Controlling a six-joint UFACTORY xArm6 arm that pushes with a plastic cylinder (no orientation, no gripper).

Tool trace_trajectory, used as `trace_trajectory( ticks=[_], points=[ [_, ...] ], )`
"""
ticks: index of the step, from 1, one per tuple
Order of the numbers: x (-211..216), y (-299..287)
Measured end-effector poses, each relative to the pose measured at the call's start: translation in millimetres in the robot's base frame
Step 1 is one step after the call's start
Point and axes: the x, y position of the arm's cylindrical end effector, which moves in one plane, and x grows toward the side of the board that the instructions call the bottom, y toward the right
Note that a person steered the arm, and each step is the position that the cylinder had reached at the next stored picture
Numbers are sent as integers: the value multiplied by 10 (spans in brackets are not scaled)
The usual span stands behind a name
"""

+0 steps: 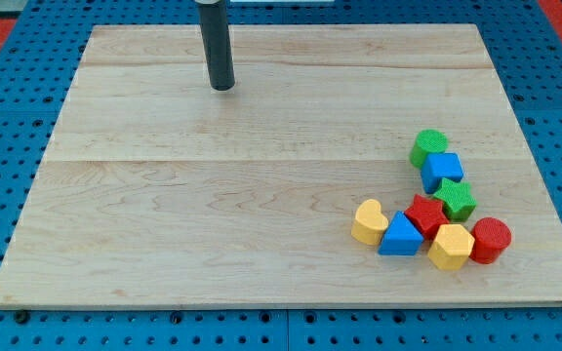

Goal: Move your arm to the top right of the green circle

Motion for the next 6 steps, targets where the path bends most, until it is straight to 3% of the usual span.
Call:
trace_trajectory(
  ticks=[2,4,6],
  points=[
    [-8,185],
    [-101,1891],
    [-77,1905]
  ],
)
